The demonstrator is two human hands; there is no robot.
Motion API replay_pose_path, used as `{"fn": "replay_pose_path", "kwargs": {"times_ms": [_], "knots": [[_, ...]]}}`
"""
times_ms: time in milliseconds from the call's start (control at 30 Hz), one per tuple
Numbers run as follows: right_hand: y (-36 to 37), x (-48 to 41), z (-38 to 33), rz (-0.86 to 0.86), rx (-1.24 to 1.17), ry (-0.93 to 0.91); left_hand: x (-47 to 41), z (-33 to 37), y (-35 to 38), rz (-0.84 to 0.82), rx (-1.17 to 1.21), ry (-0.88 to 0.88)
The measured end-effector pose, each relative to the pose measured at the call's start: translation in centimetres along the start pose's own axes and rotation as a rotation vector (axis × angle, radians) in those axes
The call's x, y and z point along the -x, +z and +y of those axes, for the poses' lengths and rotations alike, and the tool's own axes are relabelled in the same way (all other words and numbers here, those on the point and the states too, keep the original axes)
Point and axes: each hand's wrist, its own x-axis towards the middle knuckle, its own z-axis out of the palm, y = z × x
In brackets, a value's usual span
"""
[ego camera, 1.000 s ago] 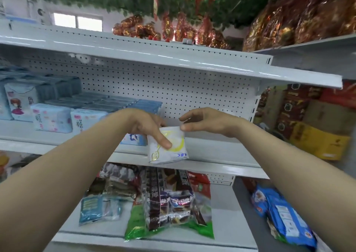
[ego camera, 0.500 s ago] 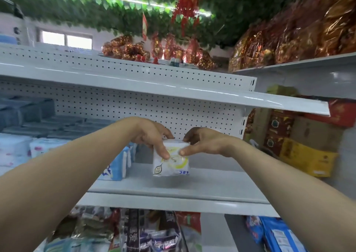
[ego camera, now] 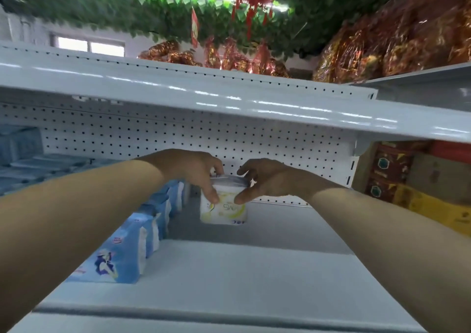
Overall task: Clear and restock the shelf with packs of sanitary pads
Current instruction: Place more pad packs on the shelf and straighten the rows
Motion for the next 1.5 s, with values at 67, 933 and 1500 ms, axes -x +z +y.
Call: {"fn": "replay_pose_path", "kwargs": {"times_ms": [67,933,1500], "knots": [[0.3,-1.9,0.4,0.019,0.029,-0.017,-1.4,-0.6,-0.2,0.030,-0.017,0.006],[4.8,-13.4,4.1,0.137,0.156,-0.075,-10.2,-5.6,1.7,0.142,-0.275,-0.132],[5.5,-12.8,3.2,0.215,0.222,-0.091,-10.4,-6.2,1.7,0.135,-0.364,-0.178]]}}
